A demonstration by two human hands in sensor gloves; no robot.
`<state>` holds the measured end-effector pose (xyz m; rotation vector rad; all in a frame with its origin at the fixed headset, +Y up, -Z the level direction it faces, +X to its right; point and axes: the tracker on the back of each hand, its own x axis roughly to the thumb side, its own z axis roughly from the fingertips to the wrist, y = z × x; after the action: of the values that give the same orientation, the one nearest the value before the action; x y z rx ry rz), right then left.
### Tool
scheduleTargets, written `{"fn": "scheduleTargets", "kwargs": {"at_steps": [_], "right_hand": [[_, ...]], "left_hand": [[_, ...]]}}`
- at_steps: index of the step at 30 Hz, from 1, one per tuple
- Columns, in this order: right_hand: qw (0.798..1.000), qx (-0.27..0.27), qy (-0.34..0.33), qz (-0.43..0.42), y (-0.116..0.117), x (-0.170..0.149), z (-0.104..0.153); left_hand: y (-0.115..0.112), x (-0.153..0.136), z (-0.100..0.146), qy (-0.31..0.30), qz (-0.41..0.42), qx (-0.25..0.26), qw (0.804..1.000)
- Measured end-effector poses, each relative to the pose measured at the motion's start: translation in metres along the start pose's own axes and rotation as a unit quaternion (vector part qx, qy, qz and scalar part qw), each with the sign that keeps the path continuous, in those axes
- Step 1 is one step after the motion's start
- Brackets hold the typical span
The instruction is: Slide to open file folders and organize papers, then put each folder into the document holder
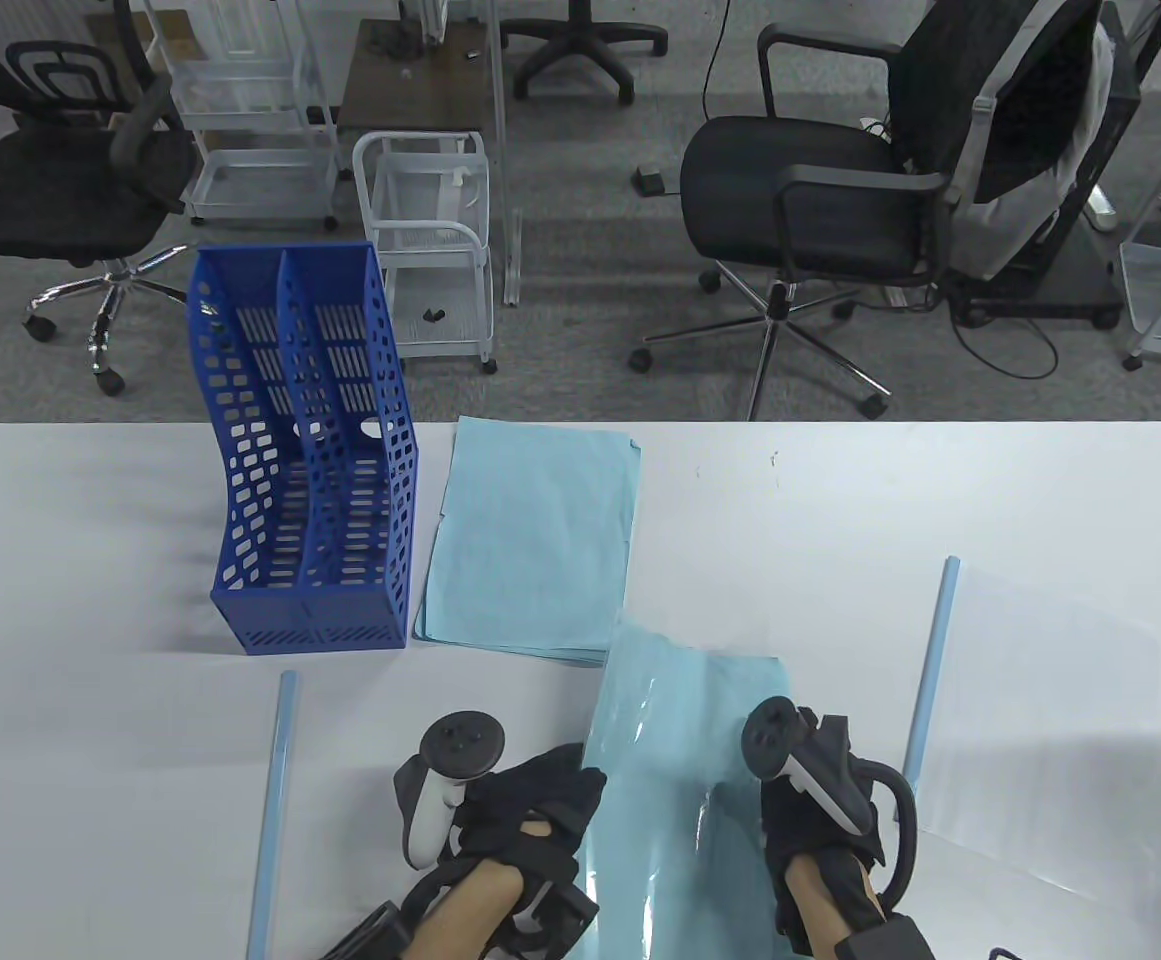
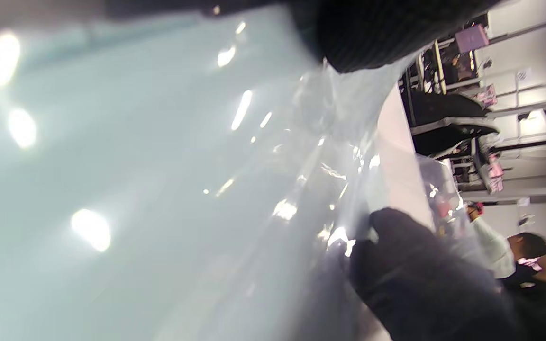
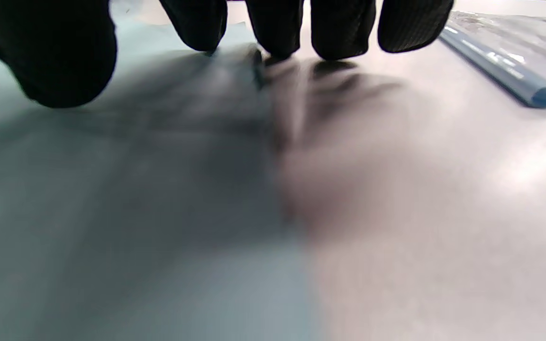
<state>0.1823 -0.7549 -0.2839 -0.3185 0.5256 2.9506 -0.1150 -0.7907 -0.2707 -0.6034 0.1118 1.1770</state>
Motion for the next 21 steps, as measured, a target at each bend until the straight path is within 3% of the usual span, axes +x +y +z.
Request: {"fn": "scheduleTargets", "kwargs": {"at_steps": [3,7,9,12,14,17,18,21], "right_hand": [[0.993,-0.056,-0.005,-0.101,-0.018,-0.019,0.003],[0.954,-0.080,-0.036,-0.286,-0.031,-0.040,0.007],[0.915,-0.024,-0.109,-0.388,-0.026,-0.037,0.003],[0.871,0.065,-0.160,-0.459,-0.013,-0.020,0.002],[0.844,0.089,-0.188,-0.495,-0.008,-0.009,0.004],[0.793,0.070,-0.214,-0.566,-0.006,0.004,0.010],[0.770,0.040,-0.222,-0.597,-0.008,0.009,0.016],[0.729,-0.032,-0.257,-0.634,-0.018,0.019,0.035]], "left_hand": [[0.025,-0.001,0.012,-0.032,0.022,0.011,0.999],[0.061,-0.002,0.031,-0.101,0.036,0.037,0.994],[0.076,-0.002,0.041,-0.149,0.037,0.043,0.987],[0.083,-0.004,0.051,-0.217,0.051,0.042,0.974],[0.083,-0.007,0.056,-0.256,0.065,0.027,0.964],[0.082,-0.010,0.061,-0.299,0.068,0.019,0.952],[0.082,-0.010,0.063,-0.314,0.071,0.020,0.947],[0.084,-0.009,0.068,-0.351,0.092,0.011,0.932]]}}
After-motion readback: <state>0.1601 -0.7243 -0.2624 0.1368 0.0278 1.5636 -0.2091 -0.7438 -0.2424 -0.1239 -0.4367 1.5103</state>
